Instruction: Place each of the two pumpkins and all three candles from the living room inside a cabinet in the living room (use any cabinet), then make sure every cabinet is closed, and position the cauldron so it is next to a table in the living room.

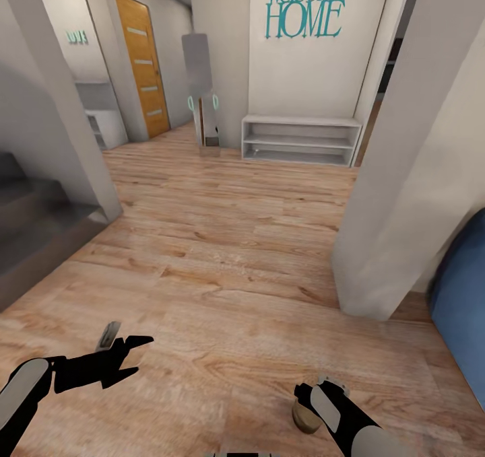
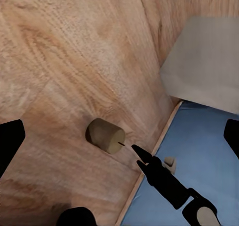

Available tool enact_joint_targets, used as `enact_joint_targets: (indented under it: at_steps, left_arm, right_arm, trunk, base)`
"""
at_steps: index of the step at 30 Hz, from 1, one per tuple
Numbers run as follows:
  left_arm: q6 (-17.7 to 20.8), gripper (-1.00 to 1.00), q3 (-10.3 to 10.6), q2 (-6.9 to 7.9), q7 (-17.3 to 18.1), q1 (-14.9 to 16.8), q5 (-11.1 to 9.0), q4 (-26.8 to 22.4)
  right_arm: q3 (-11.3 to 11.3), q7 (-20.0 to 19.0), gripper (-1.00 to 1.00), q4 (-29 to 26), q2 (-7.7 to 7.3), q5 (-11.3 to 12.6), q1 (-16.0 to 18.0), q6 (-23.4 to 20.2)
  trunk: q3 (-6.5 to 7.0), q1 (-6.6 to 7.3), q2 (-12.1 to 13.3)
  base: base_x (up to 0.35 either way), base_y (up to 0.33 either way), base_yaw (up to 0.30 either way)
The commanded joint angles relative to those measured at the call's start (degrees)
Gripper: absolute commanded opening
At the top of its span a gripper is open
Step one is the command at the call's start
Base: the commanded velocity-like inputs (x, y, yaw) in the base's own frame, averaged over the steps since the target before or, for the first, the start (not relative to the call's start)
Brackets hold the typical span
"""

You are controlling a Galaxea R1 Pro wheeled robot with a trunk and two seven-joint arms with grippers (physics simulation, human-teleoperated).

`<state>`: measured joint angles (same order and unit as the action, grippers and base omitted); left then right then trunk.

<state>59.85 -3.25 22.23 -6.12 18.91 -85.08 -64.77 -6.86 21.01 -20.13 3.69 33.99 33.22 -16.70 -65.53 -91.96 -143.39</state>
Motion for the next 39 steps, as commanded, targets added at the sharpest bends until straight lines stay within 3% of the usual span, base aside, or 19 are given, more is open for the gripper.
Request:
enact_joint_targets:
  at_steps: [1,39]
  left_arm:
    - [0.0,1.0,-0.03,0.02,0.05,-0.01,0.0,0.0]
    - [-0.06,1.0,-0.09,0.0,0.14,-0.1,0.0,-0.01]
  right_arm:
    - [0.0,0.0,1.0,0.0,0.0,-0.01,0.0,0.0]
    - [0.0,0.0,1.0,0.0,0.0,-0.02,0.0,0.0]
  trunk:
    - [0.0,0.0,0.0]
    - [-8.42,-0.98,-0.51]
  base:
    - [0.0,0.0,0.0]
    - [0.0,0.0,0.0]
